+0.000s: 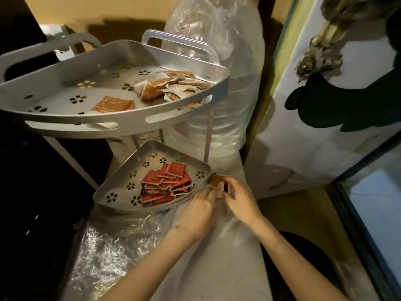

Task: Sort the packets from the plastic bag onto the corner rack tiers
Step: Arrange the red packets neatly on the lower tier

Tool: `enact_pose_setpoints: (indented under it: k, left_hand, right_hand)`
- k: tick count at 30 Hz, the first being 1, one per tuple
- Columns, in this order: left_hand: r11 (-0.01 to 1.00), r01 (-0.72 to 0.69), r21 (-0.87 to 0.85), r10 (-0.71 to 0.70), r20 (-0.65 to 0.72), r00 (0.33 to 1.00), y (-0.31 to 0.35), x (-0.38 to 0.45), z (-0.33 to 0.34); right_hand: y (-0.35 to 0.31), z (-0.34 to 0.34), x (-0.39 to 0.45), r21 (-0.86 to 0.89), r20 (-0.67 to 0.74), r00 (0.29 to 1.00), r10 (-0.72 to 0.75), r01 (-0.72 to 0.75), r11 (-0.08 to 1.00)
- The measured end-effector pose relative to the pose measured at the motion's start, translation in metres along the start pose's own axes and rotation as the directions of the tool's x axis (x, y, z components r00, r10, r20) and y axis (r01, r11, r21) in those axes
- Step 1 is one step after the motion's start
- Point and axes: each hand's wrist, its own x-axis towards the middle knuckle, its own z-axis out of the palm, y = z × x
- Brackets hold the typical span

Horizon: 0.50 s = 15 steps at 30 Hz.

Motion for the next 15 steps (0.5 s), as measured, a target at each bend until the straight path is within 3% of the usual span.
enact_pose_setpoints:
  k: [2, 7, 11, 15]
  left_hand:
    - [0.999, -0.044, 0.033, 0.045, -0.043, 0.998, -0.006, 0.009, 0.022]
    - [1.000, 0.017, 0.018, -0.017, -0.049, 0.999, -0.014, 0.020, 0.055]
    - [0.998, 0.069, -0.010, -0.070, -0.064, 0.995, -0.015, 0.020, 0.064]
    - [0.999, 0.035, -0.030, -0.038, -0.105, 0.994, -0.017, 0.020, 0.060]
  right_hand:
    - [0.004, 0.003, 0.005, -0.109, -0.017, 0.999, -0.042, 0.040, 0.993]
    - [0.017, 0.019, 0.013, -0.290, 0.003, 0.998, -0.063, 0.061, 0.955]
    - [0.020, 0.026, 0.008, -0.268, -0.100, 0.994, -0.039, 0.011, 0.963]
    - [0.017, 0.029, 0.002, -0.091, -0.168, 0.986, 0.013, -0.029, 0.995]
